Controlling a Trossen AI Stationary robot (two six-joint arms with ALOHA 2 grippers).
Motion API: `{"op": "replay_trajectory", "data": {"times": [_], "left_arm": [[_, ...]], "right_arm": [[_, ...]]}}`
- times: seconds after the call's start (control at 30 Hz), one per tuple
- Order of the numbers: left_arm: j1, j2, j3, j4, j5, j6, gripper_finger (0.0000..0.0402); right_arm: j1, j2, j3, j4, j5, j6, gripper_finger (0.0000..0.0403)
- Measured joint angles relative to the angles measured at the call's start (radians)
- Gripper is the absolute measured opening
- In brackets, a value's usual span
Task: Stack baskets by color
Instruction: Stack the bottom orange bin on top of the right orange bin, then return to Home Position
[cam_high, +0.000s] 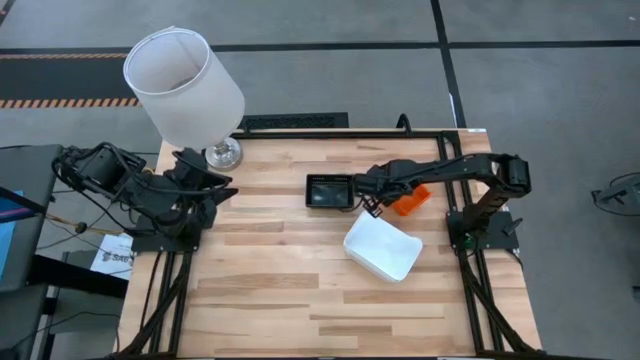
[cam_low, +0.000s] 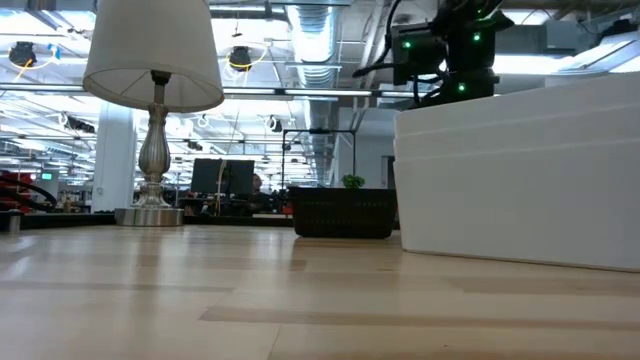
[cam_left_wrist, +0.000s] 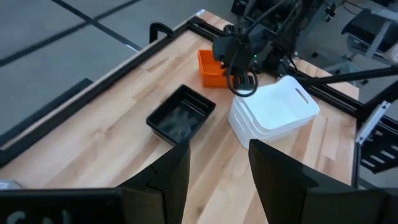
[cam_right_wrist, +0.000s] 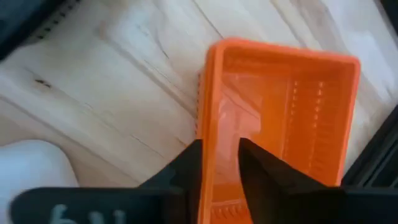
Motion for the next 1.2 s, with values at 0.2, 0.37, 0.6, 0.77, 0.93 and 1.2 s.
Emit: {"op": "replay_trajectory", "data": {"times": [0.2, 0.37, 0.6, 0.77, 0.93, 1.2], "left_arm": [[0.000, 0.000, 0.000, 0.013, -0.038, 0.002, 0.0152], [0.000, 0.000, 0.000, 0.031, -0.046, 0.003, 0.0152], [0.000, 0.000, 0.000, 0.021, -0.045, 0.002, 0.0152], [0.000, 0.000, 0.000, 0.022, -0.005, -0.002, 0.0152], [0.000, 0.000, 0.000, 0.090, 0.005, 0.151, 0.0152], [0.000, -0.057, -0.034, 0.356, 0.152, 0.438, 0.0152]], "right_arm": [[0.000, -0.047, 0.067, -0.022, -0.002, -0.025, 0.0181], [0.008, -0.169, 0.132, -0.019, -0.015, -0.079, 0.0200], [0.083, -0.433, 0.225, 0.066, -0.030, -0.103, 0.0192], [0.192, -0.613, 0.257, 0.073, -0.043, -0.090, 0.0189], [0.327, -0.744, 0.212, 0.164, 0.040, -0.100, 0.0193], [0.502, -0.931, 0.003, 0.349, 0.179, -0.135, 0.0190]]}}
